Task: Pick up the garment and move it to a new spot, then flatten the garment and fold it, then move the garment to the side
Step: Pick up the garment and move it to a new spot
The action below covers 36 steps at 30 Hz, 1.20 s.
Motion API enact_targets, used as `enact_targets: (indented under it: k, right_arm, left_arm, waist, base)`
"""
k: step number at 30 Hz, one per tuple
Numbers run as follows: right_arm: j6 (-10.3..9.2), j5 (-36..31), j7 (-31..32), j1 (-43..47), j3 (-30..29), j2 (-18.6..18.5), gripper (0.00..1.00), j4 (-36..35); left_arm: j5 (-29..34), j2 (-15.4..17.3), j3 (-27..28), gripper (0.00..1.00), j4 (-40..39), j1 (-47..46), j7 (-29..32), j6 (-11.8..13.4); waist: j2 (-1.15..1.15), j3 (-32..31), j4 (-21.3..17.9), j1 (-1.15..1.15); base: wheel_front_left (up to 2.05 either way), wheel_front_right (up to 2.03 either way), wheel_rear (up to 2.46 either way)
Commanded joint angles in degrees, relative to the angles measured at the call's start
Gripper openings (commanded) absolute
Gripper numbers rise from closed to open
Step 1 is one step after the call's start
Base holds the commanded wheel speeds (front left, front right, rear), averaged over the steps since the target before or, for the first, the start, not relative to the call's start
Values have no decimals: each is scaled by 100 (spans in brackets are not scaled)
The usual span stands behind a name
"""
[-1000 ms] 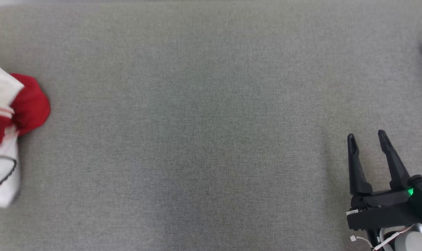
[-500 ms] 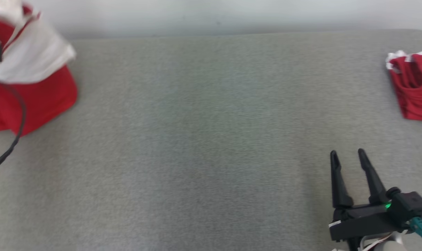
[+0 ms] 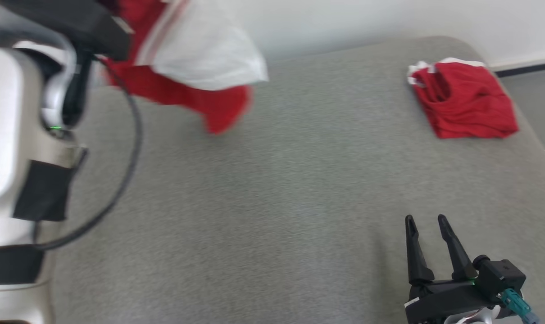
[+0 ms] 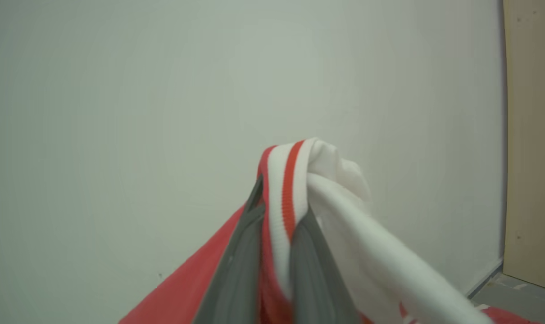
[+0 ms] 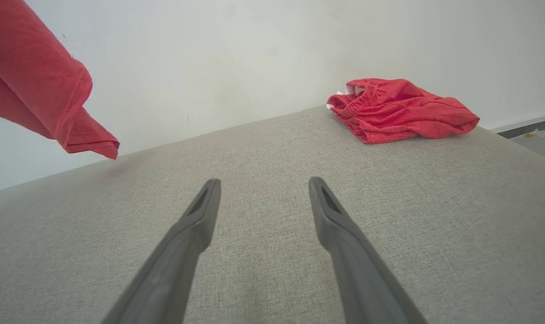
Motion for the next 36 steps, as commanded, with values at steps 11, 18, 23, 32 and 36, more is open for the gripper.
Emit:
enact_targets:
  k: [11,18,23,32,36]
  right_arm:
    - [-15,36,-25,43,-74,145,100,-3]
    - [-15,7,-19,-6,-3,132,100,81]
    - [-15,21,-19,-21,38,95,100,128]
    - [-15,29,-19,35,90,34,100,218]
    - [-15,20,-19,121,83,-8,100,207]
  left_arm:
    - [-69,-586,-554,0,-698,1005,106,286]
    - [-246,-615,-547,0,-642,2478,-176,571]
    - [-466,-660,-548,0,-285,3606,-492,662]
    - [-380,-917,-820,100,522,4247,-1167,532]
    - [-272,-928,-809,100,412,4137,-1461,530]
  waist:
    - [0,-10,-584,1]
    - [0,-3,-481,1]
    - [0,-28,-448,1]
    - [0,-190,-292,1]
    - [0,-383,-159,1]
  base:
    - [0,0,0]
    - [0,0,0]
    - [0,0,0]
    - [0,0,0]
    - [0,0,0]
